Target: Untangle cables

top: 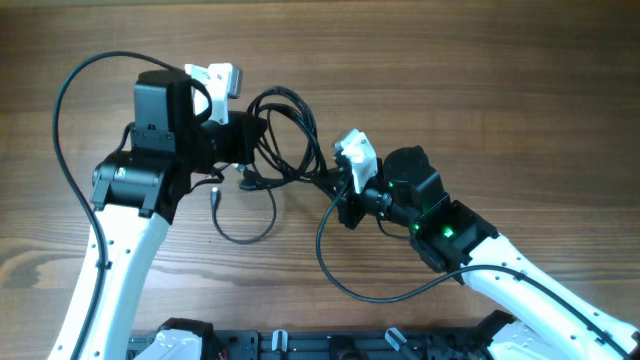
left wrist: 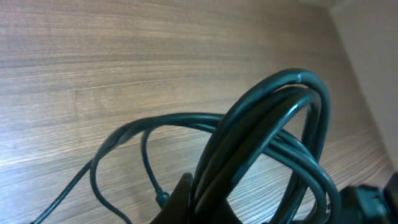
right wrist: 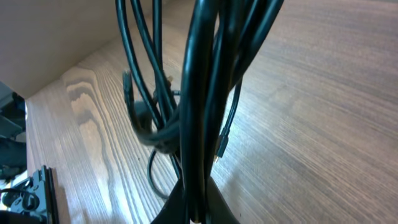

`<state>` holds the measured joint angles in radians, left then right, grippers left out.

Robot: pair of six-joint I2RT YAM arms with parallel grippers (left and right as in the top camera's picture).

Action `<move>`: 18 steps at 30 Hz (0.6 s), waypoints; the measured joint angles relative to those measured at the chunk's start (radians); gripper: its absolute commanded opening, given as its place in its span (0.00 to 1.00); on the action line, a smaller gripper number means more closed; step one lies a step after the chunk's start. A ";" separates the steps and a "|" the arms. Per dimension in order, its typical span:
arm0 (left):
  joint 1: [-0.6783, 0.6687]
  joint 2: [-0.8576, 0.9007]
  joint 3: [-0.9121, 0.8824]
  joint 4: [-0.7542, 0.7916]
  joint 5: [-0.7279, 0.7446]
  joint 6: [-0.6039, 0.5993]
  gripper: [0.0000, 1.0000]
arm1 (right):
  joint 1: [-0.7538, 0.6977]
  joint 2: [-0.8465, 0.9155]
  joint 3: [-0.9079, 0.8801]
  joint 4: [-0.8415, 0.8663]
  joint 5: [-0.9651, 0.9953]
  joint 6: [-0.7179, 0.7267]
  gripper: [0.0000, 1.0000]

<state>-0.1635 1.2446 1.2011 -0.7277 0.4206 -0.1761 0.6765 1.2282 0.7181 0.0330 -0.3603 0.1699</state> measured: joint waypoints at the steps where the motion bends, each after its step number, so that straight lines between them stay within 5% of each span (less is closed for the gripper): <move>1: -0.001 0.001 -0.001 0.006 0.001 -0.022 0.04 | 0.000 -0.002 0.001 -0.006 0.000 0.000 0.04; 5: -0.001 0.001 -0.002 0.018 0.004 -0.076 0.04 | 0.000 -0.006 0.001 -0.015 0.002 0.000 0.06; 7: -0.001 0.001 -0.002 0.018 0.004 -0.086 0.04 | 0.000 -0.006 0.001 -0.015 0.003 0.000 0.15; 10: 0.002 0.001 -0.002 0.033 -0.005 -0.100 0.04 | 0.000 -0.005 -0.002 -0.025 0.003 -0.006 0.45; 18: 0.003 0.001 -0.002 -0.068 -0.149 -0.088 0.04 | 0.000 -0.005 -0.003 0.085 0.037 -0.014 0.73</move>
<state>-0.1604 1.2453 1.1995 -0.7952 0.2718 -0.2642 0.6765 1.2236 0.7155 0.1177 -0.3233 0.1562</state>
